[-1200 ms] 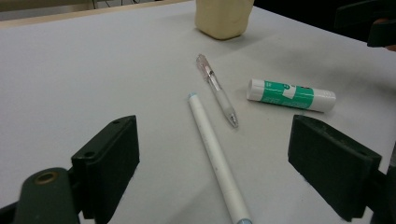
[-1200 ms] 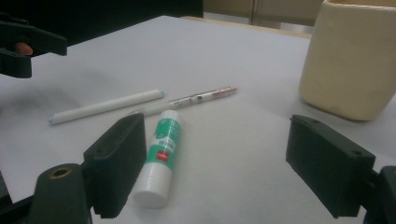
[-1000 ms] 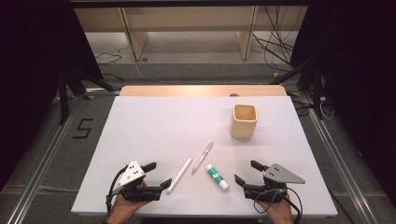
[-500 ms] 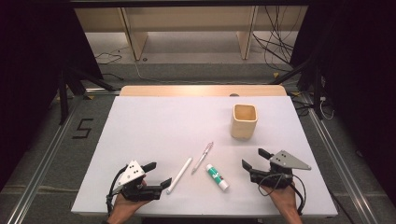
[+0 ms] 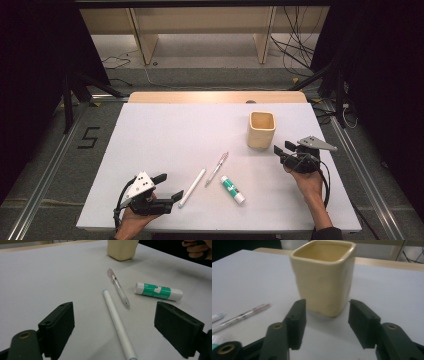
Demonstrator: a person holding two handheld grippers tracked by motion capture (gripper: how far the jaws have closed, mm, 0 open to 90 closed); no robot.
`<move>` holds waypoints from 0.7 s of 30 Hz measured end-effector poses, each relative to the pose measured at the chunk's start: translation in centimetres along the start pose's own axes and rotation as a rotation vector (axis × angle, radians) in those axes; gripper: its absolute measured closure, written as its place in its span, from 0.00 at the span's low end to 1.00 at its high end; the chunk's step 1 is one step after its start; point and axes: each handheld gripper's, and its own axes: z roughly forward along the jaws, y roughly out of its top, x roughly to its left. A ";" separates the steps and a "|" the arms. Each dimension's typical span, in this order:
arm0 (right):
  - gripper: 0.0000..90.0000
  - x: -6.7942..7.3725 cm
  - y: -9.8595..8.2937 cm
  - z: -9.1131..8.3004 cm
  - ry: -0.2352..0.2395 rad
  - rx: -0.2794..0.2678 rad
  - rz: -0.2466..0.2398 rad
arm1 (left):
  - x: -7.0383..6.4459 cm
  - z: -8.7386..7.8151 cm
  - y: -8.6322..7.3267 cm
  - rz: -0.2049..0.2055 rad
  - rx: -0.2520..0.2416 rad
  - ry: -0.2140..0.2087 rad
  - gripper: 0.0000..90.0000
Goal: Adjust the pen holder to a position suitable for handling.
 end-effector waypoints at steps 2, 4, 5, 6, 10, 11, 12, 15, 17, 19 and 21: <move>0.65 -0.8 0.3 0.5 -0.008 0.002 0.026 | 0.0 0.0 0.0 0.000 0.000 0.001 0.18; 0.70 -1.5 0.5 1.1 -0.015 0.000 0.043 | 0.0 0.0 0.0 -0.003 -0.006 0.004 0.18; 0.73 -1.8 0.6 1.4 -0.025 -0.004 0.043 | 0.0 0.0 0.0 -0.003 -0.006 0.004 0.18; 0.75 -2.0 0.6 1.6 -0.029 0.000 0.042 | 0.0 0.0 0.0 -0.001 -0.004 0.006 0.18; 0.84 -2.8 0.7 2.7 -0.052 0.014 0.047 | 0.0 0.0 0.0 0.003 -0.004 0.012 0.18; 0.84 -2.8 0.7 2.7 -0.052 0.014 0.047 | 0.1 0.0 0.0 0.003 -0.004 0.012 0.18; 0.88 -3.1 0.8 3.2 -0.058 0.021 0.054 | 0.1 0.0 0.0 0.006 -0.006 0.013 0.18; 0.92 -3.4 1.0 3.7 -0.067 0.032 0.049 | 0.1 0.0 0.0 0.007 -0.006 0.013 0.18; 0.95 -3.6 1.0 4.2 -0.074 0.043 0.041 | 0.0 0.0 0.0 0.008 -0.003 0.013 0.18; 0.98 -3.8 1.0 4.9 -0.077 0.056 0.045 | 0.0 0.0 0.0 0.004 -0.005 0.013 0.18; 1.00 -3.9 0.9 5.4 -0.073 0.059 0.050 | 0.1 0.0 0.0 0.006 -0.005 0.014 0.18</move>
